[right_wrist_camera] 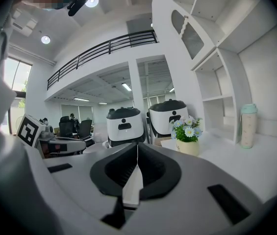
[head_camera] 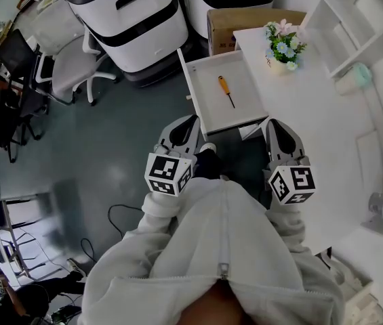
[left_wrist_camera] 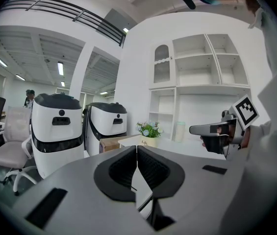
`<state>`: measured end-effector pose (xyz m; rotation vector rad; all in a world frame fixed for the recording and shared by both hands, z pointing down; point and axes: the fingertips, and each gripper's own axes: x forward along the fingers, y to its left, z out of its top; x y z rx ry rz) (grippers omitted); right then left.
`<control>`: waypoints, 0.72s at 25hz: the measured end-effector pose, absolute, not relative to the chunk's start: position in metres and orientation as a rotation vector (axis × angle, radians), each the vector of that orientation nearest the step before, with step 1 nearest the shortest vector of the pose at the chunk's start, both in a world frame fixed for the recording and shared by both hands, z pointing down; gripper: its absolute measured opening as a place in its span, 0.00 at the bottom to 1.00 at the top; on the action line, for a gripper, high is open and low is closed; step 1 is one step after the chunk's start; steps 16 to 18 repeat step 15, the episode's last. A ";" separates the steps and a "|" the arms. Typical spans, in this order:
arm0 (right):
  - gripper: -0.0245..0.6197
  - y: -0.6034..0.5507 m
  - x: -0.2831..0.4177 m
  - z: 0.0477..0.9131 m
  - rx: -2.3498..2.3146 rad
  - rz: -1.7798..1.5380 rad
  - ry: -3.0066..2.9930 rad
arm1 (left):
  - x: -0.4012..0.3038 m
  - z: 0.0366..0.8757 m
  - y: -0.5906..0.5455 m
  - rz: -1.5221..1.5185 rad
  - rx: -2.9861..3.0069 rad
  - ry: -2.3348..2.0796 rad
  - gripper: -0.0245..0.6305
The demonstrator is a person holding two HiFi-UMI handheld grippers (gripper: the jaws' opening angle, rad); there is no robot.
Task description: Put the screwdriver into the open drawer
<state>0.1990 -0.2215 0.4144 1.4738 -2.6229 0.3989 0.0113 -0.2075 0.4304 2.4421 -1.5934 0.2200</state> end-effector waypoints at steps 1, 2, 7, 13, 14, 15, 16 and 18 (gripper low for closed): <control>0.09 -0.221 0.198 0.415 1.474 0.402 -2.623 | 0.012 0.431 -0.207 0.221 2.443 -1.590 0.06; 0.09 -0.221 0.198 0.415 1.473 0.402 -2.624 | 0.012 0.431 -0.207 0.222 2.444 -1.587 0.06; 0.09 -0.221 0.194 0.416 1.469 0.404 -2.622 | 0.010 0.434 -0.206 0.227 2.445 -1.575 0.06; 0.09 -0.222 0.187 0.423 1.451 0.425 -2.619 | 0.009 0.439 -0.207 0.233 2.443 -1.562 0.06; 0.09 -0.222 0.186 0.424 1.448 0.429 -2.618 | 0.008 0.440 -0.207 0.235 2.443 -1.560 0.06; 0.09 -0.222 0.185 0.425 1.444 0.432 -2.617 | 0.008 0.441 -0.208 0.237 2.443 -1.557 0.06; 0.09 -0.222 0.185 0.425 1.444 0.432 -2.617 | 0.008 0.441 -0.208 0.237 2.443 -1.557 0.06; 0.09 -0.222 0.185 0.425 1.444 0.432 -2.617 | 0.008 0.441 -0.208 0.237 2.443 -1.557 0.06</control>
